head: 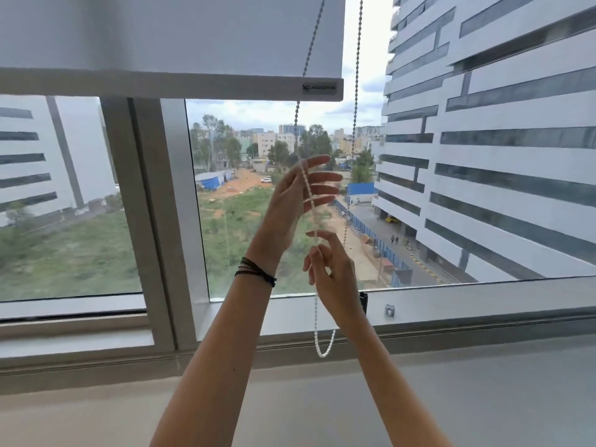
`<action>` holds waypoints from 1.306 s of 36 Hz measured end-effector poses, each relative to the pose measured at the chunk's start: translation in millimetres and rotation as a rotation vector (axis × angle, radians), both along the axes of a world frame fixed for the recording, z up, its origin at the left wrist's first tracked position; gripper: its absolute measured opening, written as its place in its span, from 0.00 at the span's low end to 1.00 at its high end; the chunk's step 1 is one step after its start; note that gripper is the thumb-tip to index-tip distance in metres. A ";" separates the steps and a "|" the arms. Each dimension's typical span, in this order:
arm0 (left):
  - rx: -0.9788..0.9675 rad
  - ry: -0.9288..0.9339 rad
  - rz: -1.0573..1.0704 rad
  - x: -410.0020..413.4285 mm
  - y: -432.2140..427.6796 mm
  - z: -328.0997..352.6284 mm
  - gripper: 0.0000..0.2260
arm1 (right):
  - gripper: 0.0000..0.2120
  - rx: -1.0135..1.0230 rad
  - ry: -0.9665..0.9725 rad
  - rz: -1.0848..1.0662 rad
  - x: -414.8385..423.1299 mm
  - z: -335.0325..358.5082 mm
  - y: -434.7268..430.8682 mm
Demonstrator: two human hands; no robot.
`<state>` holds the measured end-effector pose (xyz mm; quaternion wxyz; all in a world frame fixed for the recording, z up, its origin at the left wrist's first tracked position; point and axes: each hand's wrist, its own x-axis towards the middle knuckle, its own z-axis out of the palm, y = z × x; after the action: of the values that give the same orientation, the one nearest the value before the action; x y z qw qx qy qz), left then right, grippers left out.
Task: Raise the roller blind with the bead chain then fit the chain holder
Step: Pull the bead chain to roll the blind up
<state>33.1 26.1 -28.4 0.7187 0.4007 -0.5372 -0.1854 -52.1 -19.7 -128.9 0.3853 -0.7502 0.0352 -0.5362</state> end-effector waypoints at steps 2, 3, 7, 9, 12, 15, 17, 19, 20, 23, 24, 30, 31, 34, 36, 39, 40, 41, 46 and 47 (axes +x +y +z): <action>-0.062 0.030 -0.043 -5.2 2.9 12.6 0.17 | 0.08 0.014 0.010 -0.012 -7.9 -0.9 2.3; -0.088 0.037 -0.041 -8.2 4.5 18.2 0.17 | 0.08 0.020 0.013 -0.008 -12.8 -2.3 3.6; -0.159 -0.062 0.011 -18.6 9.1 57.1 0.14 | 0.09 0.058 0.028 0.005 -13.9 4.7 -0.7; -0.277 -0.158 0.128 -19.0 23.2 103.9 0.12 | 0.09 -0.038 -0.048 0.037 -0.1 42.4 -4.8; -0.270 -0.278 0.255 -23.9 24.8 125.1 0.12 | 0.10 -0.062 -0.080 0.015 1.6 56.9 -10.5; -0.220 -0.365 0.326 -30.4 21.7 118.2 0.10 | 0.14 -0.043 -0.175 -0.014 -3.3 57.2 -19.2; -0.185 -0.401 0.361 -32.8 20.5 111.2 0.09 | 0.16 0.006 -0.245 -0.057 -7.6 65.9 -24.1; -0.156 -0.424 0.383 -33.4 16.2 102.6 0.10 | 0.18 0.046 -0.307 -0.097 -8.8 77.9 -35.3; -0.140 -0.429 0.394 -33.0 14.2 98.8 0.10 | 0.18 0.054 -0.326 -0.128 -9.5 86.7 -39.7; -0.137 -0.418 0.383 -30.1 12.3 91.8 0.11 | 0.18 0.046 -0.365 -0.185 -8.9 120.8 -51.6; -0.146 -0.413 0.384 -28.7 12.3 91.4 0.11 | 0.17 0.039 -0.380 -0.188 -8.8 133.0 -52.8; -0.201 -0.519 0.507 -20.6 11.3 90.3 0.10 | 0.10 0.032 -0.398 -0.128 -5.1 201.6 -49.3; -0.209 -0.541 0.526 -19.0 11.0 89.8 0.10 | 0.10 0.044 -0.386 -0.100 -3.8 212.2 -47.9; -0.218 -0.578 0.552 -15.6 9.8 87.3 0.10 | 0.11 0.065 -0.320 -0.040 -1.4 241.1 -42.1; -0.231 -0.581 0.544 -13.6 8.7 84.3 0.10 | 0.14 0.111 -0.290 0.076 -0.9 258.1 -38.0; -0.252 -0.571 0.541 -10.7 7.9 80.2 0.10 | 0.17 0.163 -0.246 0.272 0.2 281.8 -31.0; -0.257 -0.567 0.540 -9.3 8.0 79.3 0.10 | 0.18 0.172 -0.238 0.325 1.1 289.0 -28.7; -0.261 -0.565 0.539 -7.9 8.1 78.6 0.10 | 0.18 0.174 -0.234 0.366 1.9 295.8 -26.1; -0.252 -0.541 0.520 0.0 8.2 77.1 0.10 | 0.12 0.091 -0.265 0.382 4.1 324.5 -9.7; -0.247 -0.537 0.514 1.2 8.0 77.2 0.11 | 0.10 0.065 -0.274 0.351 4.7 328.7 -7.0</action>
<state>34.3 34.1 48.8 0.6183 0.4672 -0.6064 0.1783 -47.4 -26.7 199.8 0.4979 -0.6522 -0.1316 -0.5563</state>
